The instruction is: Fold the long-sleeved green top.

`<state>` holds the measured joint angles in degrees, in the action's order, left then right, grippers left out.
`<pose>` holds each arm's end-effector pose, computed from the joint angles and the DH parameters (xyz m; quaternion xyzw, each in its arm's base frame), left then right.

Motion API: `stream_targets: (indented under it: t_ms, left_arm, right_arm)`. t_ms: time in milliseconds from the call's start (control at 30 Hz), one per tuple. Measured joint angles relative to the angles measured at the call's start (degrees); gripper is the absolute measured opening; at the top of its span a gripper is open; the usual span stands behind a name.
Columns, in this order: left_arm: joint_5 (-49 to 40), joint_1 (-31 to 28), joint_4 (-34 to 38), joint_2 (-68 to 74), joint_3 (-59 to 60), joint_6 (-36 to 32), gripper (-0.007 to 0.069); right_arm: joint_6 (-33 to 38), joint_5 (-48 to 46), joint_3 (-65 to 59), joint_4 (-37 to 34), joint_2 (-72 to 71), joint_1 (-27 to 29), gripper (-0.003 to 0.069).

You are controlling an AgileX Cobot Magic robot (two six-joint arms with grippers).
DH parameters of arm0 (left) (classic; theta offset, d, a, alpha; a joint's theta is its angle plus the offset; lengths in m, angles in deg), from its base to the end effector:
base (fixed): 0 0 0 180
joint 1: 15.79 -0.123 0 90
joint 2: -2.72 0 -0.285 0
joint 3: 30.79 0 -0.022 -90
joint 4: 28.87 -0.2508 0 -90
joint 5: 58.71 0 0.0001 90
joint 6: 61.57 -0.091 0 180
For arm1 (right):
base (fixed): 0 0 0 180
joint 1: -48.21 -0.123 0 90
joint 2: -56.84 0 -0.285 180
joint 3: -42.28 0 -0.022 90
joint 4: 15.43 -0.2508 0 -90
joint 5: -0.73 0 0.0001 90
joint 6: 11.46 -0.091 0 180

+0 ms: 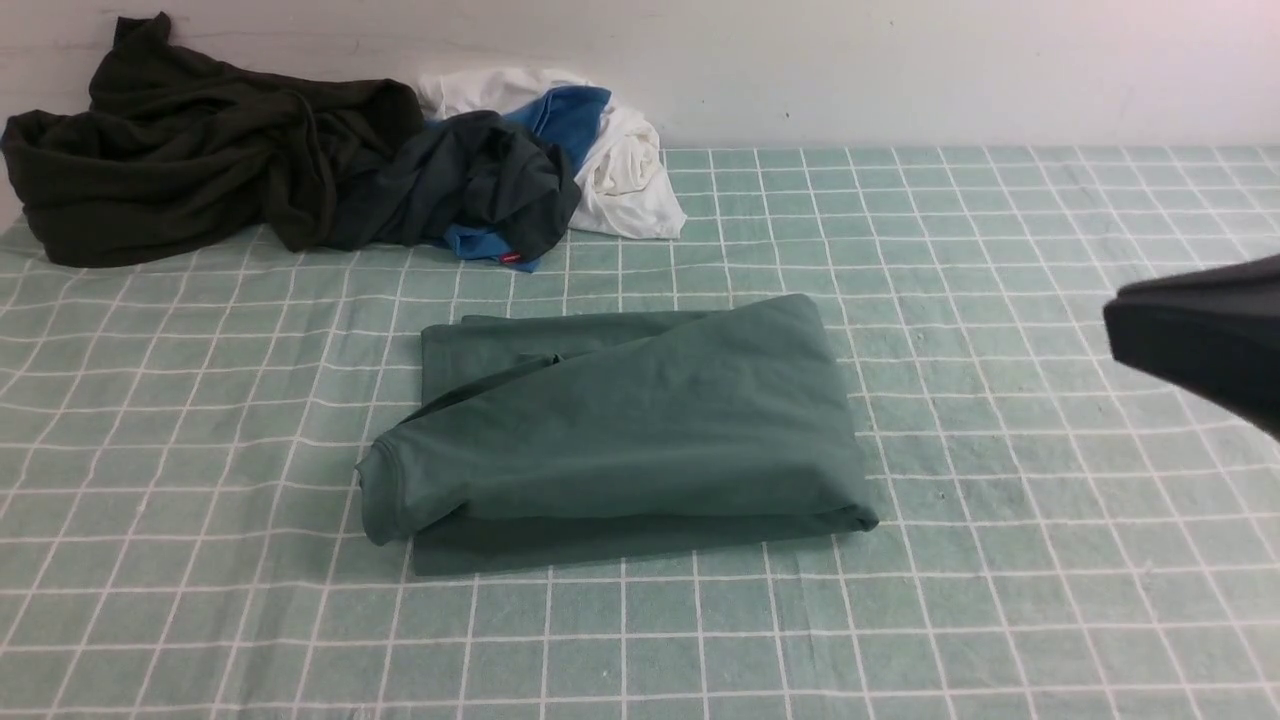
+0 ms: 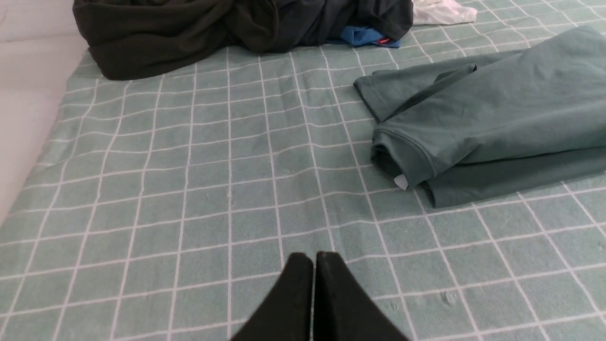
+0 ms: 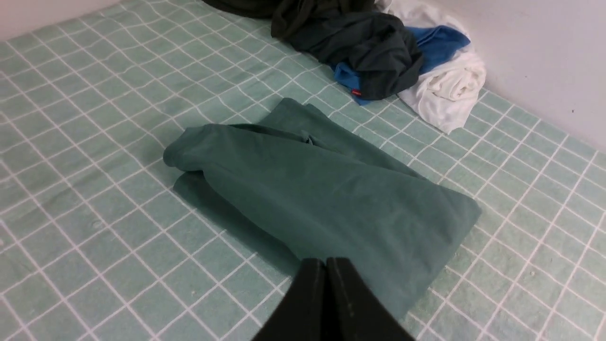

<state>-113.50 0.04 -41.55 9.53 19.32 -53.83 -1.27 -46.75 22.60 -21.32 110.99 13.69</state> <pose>0.0032 0.0161 0.2799 0.0601 0.8204 -0.0059 0.5686 0.1159 0.0881 0.3979 -0.3203 0.8096 0.1520 0.4679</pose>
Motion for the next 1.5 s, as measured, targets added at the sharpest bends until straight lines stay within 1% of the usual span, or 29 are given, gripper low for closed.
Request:
stream_targets:
  t_ms: [167,400,467,533,567,600,667,733,767,867,900,933,967,1000,1067,1200,1267,1400,1500]
  left_arm:
    - [0.0,0.0,0.0,0.0,0.0,0.0,-0.0003]
    - [0.0,0.0,0.0,0.0,0.0,0.0,-0.0003]
    - [0.0,0.0,0.0,0.0,0.0,0.0,-0.0003]
    - [0.0,0.0,-0.1,0.0,0.0,0.0,-0.0003]
    - [0.0,0.0,-0.1,0.0,0.0,0.0,-0.0003]
    - [0.0,0.0,-0.1,0.0,0.0,0.0,-0.0003]
    - [0.0,0.0,-0.1,0.0,0.0,0.0,-0.0003]
    - [0.0,0.0,-0.1,0.0,0.0,0.0,-0.0003]
    - [0.0,0.0,-0.1,0.0,0.0,0.0,-0.0003]
    - [0.0,0.0,-0.1,0.0,0.0,0.0,-0.0003]
    - [0.0,0.0,-0.1,0.0,0.0,0.0,-0.0003]
    - [0.0,0.0,-0.1,0.0,0.0,0.0,-0.0003]
    - [0.0,0.0,-0.1,0.0,0.0,0.0,-0.0003]
    - [0.0,0.0,-0.1,0.0,0.0,0.0,-0.0003]
    - [0.0,0.0,-0.1,0.0,0.0,0.0,-0.0003]
    - [0.0,0.0,-0.1,0.0,0.0,0.0,-0.0003]
    - [0.0,0.0,-0.1,0.0,0.1,0.0,-0.0003]
    - [0.0,0.0,0.0,-0.1,0.1,0.0,-0.0003]
    - [0.0,0.0,0.0,-0.1,0.1,0.0,-0.0003]
  right_arm:
    - [0.0,-2.9,0.0,1.0,-1.0,0.0,-0.0013]
    - [0.0,-1.8,-0.2,-0.1,-1.0,0.0,-0.0013]
    - [0.0,3.3,-1.9,-0.4,-1.3,0.0,-0.0013]
    - [0.0,13.0,-7.7,-0.5,-3.1,-0.1,-0.0013]
    - [0.0,13.0,-7.7,-0.5,-3.1,-0.1,-0.0013]
    - [0.0,19.5,-12.6,-0.8,-5.2,0.5,-0.0013]
    - [-0.2,27.3,-19.4,-1.3,-8.6,2.5,-0.0013]
    - [-1.7,33.9,-27.1,-1.6,-12.7,6.1,-0.0013]
    - [-2.6,35.4,-29.2,-1.6,-14.5,7.3,-0.0013]
    - [-6.0,39.8,-40.0,-1.3,-22.3,14.7,-0.0014]
    - [-6.3,39.9,-40.6,-1.3,-22.3,15.2,-0.0014]
    - [-8.0,40.3,-44.9,-0.6,-26.1,18.7,-0.0014]
    - [-9.4,40.4,-47.6,0.1,-28.8,21.2,-0.0014]
    - [-10.2,40.4,-48.7,0.4,-30.4,22.2,-0.0014]
    - [-13.3,40.4,-54.4,2.2,-36.8,28.1,-0.0014]
    - [-15.5,39.1,-59.0,3.7,-45.4,35.3,-0.0014]
    - [-15.7,36.1,-59.0,4.5,-46.5,36.5,-0.0014]
    - [-16.9,28.4,-59.0,6.6,-47.0,36.9,-0.0014]
    - [-17.5,27.6,-59.0,7.0,-47.0,36.9,-0.0014]
